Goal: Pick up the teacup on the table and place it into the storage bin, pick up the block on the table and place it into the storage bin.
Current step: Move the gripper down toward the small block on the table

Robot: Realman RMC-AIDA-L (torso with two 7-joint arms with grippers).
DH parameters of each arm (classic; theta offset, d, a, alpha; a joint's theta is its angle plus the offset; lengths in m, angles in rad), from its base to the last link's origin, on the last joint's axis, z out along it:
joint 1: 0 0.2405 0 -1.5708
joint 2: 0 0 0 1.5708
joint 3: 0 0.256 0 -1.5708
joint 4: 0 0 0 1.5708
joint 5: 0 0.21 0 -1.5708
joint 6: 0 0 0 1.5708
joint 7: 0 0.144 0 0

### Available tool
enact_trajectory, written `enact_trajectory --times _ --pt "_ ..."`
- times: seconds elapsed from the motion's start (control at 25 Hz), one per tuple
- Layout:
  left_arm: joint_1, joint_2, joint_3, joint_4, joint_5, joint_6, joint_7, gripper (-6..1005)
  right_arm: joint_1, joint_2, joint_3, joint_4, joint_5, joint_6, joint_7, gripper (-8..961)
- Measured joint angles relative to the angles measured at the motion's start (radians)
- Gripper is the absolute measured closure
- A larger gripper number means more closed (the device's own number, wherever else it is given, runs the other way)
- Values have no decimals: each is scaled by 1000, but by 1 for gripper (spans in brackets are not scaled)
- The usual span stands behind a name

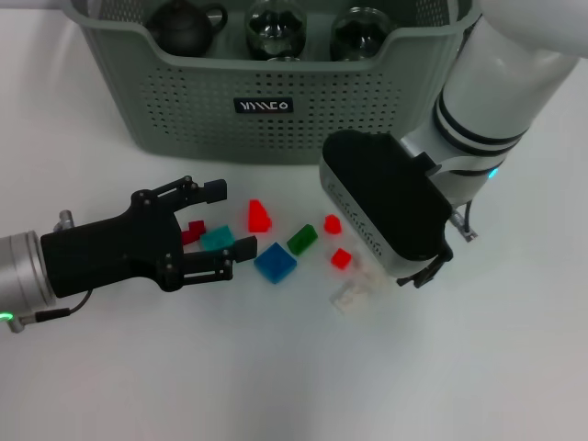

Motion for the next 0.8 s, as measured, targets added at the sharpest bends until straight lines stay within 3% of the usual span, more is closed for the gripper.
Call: enact_trajectory --times 0.8 --pt "-1 5 -18 -10 -5 -14 -1 113 56 3 -6 151 93 86 -63 253"
